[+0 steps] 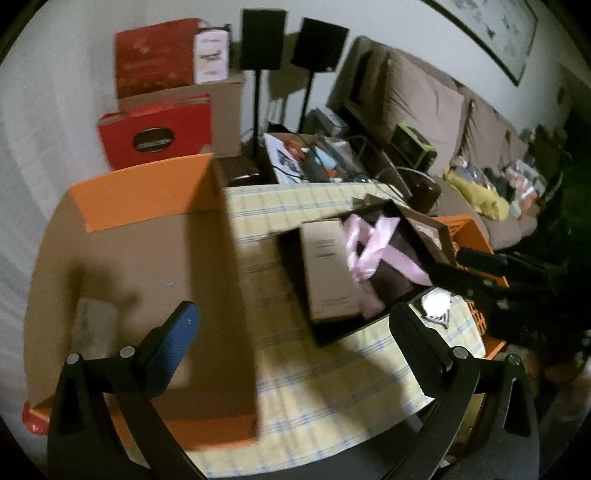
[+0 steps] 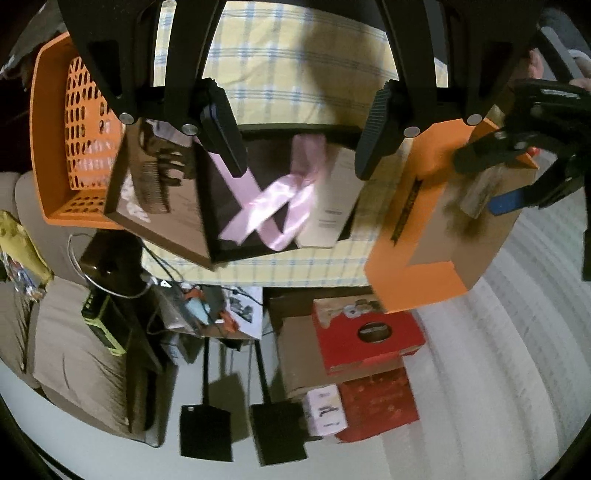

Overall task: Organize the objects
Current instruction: 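Move the left gripper to the white CHANEL perfume box and grasp it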

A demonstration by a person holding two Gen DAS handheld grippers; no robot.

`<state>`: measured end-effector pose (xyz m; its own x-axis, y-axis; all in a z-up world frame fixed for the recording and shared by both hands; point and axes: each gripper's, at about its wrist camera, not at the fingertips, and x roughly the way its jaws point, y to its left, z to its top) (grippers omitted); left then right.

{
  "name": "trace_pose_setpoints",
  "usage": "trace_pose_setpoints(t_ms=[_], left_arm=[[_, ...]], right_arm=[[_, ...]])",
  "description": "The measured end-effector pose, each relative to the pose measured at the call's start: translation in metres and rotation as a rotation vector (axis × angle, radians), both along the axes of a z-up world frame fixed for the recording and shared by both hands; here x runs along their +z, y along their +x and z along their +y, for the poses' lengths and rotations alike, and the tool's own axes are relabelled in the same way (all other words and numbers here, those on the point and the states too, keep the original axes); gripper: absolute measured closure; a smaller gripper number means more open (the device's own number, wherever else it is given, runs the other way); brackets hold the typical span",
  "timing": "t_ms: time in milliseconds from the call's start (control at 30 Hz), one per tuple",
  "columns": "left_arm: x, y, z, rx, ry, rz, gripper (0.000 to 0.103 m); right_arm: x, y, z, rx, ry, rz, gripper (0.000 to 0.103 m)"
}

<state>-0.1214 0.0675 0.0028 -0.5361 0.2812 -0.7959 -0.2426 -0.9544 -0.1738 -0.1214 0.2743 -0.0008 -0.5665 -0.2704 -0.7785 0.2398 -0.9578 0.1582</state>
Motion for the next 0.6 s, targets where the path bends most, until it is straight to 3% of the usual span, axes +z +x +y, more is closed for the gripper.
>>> trace_pose_setpoints(t_ms=[100, 200, 367, 500, 600], left_arm=[[-0.008, -0.018, 0.023, -0.029, -0.007, -0.036, 0.003], [-0.021, -0.039, 0.043, -0.043, -0.041, -0.079, 0.016], [-0.04, -0.062, 0.063, -0.035, -0.097, -0.115, 0.026], [-0.054, -0.075, 0.07, -0.021, -0.135, -0.141, 0.042], [-0.065, -0.085, 0.071, -0.006, -0.134, -0.171, 0.043]], right_arm=[[-0.001, 0.001, 0.015, -0.022, -0.008, -0.002, 0.041], [-0.003, 0.002, 0.03, -0.045, -0.017, -0.005, 0.041], [-0.009, 0.004, 0.05, -0.074, -0.034, -0.015, 0.041], [-0.013, 0.004, 0.059, -0.082, -0.046, -0.022, 0.041], [-0.015, 0.005, 0.062, -0.081, -0.055, -0.026, 0.041]])
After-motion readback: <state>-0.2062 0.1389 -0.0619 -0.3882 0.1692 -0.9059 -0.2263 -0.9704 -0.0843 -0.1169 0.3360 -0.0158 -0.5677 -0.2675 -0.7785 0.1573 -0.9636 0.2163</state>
